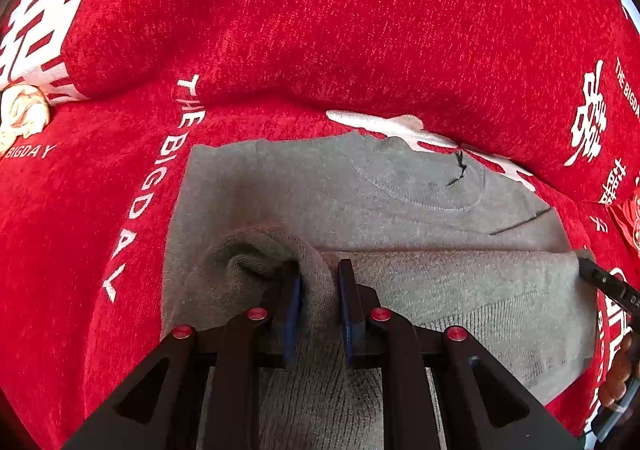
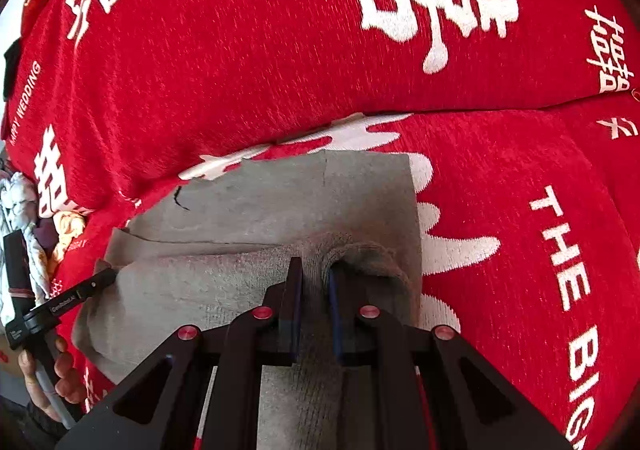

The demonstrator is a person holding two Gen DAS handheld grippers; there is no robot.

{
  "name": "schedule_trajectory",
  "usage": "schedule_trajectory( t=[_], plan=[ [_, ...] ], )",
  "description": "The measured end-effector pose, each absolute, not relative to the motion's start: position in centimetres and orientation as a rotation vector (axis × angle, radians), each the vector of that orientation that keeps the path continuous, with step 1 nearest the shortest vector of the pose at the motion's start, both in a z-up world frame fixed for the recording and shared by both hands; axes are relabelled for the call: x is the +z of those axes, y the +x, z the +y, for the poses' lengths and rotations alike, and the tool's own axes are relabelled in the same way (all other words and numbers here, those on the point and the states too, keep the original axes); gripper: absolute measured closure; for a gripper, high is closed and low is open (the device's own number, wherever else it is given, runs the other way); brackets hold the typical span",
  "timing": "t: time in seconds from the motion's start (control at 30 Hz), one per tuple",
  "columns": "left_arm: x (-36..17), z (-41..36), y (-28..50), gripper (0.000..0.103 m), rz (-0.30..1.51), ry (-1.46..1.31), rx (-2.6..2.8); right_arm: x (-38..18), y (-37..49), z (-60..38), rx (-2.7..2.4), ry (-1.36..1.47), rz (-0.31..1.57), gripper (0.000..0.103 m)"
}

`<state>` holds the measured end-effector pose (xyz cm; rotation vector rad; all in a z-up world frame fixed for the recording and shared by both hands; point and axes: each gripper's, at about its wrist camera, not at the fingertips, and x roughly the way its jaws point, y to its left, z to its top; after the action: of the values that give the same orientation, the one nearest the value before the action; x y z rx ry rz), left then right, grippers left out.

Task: Fold small clothes
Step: 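Lift the hem with both grippers and fold it over toward the collar, then lay the folded half down and open both grippers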

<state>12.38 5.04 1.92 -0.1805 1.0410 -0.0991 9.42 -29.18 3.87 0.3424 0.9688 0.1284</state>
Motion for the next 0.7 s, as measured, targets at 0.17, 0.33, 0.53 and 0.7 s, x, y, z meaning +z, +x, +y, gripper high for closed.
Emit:
schedule_trajectory(
  t=[0.17, 0.33, 0.53, 0.7],
  plan=[
    [2.2, 6.1, 11.3, 0.019, 1.027, -0.229, -0.129, 3.6, 9.6, -29.8, 0.140, 0.410, 0.983, 0.081],
    [2.4, 7.9, 7.8, 0.019, 1.010, -0.252, -0.164, 4.6, 7.0, -29.8, 0.145, 0.375, 0.950, 0.044],
    [1.7, 7.8, 4.3, 0.019, 1.011, -0.217, -0.188, 4.4, 3.7, -29.9, 0.162, 0.358, 0.940, 0.044],
    [1.4, 5.7, 4.8, 0.019, 1.026, -0.177, -0.207, 3.3, 3.3, -28.9, 0.197, 0.336, 0.969, 0.046]
  ],
)
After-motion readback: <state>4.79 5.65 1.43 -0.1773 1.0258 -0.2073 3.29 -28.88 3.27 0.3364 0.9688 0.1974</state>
